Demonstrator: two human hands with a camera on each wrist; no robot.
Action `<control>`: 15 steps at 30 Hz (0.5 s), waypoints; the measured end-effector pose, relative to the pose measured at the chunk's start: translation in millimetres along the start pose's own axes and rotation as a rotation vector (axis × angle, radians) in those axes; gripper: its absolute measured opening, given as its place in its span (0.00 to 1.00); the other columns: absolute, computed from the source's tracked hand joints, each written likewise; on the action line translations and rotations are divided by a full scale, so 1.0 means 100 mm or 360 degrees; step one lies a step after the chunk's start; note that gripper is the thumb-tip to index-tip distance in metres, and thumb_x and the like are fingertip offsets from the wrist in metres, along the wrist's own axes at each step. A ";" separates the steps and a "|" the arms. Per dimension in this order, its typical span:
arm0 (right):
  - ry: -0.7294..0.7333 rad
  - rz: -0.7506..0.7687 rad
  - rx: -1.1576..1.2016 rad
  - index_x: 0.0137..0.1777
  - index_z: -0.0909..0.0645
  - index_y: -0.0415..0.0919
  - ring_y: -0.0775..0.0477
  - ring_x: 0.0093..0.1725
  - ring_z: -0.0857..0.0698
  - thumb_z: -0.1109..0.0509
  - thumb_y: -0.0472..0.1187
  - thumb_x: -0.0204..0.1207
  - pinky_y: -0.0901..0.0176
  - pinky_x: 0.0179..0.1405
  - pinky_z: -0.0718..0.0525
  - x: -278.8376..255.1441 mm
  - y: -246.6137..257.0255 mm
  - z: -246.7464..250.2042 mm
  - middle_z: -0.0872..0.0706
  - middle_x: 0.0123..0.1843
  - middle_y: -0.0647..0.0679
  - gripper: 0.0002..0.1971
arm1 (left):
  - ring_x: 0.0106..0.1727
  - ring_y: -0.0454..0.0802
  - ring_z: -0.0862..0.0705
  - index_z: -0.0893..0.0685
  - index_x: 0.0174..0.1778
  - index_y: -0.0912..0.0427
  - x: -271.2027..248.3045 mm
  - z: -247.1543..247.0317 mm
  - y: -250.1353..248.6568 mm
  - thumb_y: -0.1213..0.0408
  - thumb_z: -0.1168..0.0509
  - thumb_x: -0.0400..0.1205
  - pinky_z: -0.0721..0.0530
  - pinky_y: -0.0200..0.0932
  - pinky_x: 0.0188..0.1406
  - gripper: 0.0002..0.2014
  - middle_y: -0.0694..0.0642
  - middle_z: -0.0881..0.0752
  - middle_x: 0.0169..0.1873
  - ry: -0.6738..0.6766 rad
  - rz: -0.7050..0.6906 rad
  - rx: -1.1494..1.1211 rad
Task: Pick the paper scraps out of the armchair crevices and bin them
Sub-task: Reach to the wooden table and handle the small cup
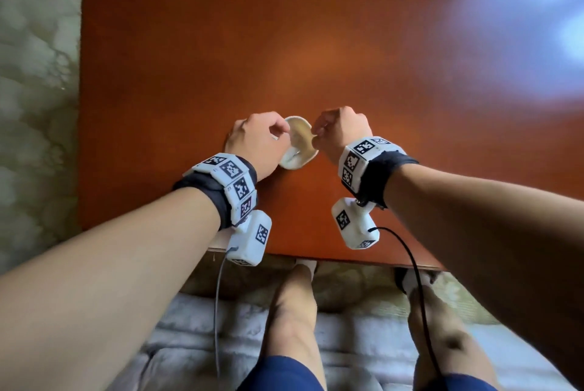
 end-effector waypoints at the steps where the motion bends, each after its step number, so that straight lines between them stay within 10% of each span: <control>1: -0.0043 -0.0009 0.0047 0.35 0.17 0.50 0.46 0.38 0.15 0.34 0.39 0.67 0.65 0.35 0.23 -0.07 -0.04 0.15 0.11 0.43 0.48 0.06 | 0.59 0.56 0.20 0.13 0.48 0.43 -0.02 0.02 -0.16 0.58 0.36 0.80 0.23 0.41 0.50 0.07 0.45 0.15 0.41 0.0020 -0.0037 0.0051; 15: -0.0519 -0.0161 0.0139 0.43 0.15 0.52 0.43 0.43 0.13 0.31 0.40 0.69 0.60 0.45 0.14 -2.04 -1.71 3.35 0.11 0.46 0.49 0.07 | 0.54 0.49 0.15 0.15 0.54 0.43 -1.17 -0.31 -3.76 0.52 0.36 0.82 0.16 0.49 0.58 0.08 0.44 0.12 0.49 0.0355 -0.0910 0.0798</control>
Point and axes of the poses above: each hand's wrist, its own x-axis towards the middle knuckle, its own z-axis out of the back of the hand, y = z × x, the point moved 5 cm from there along x, towards the middle knuckle
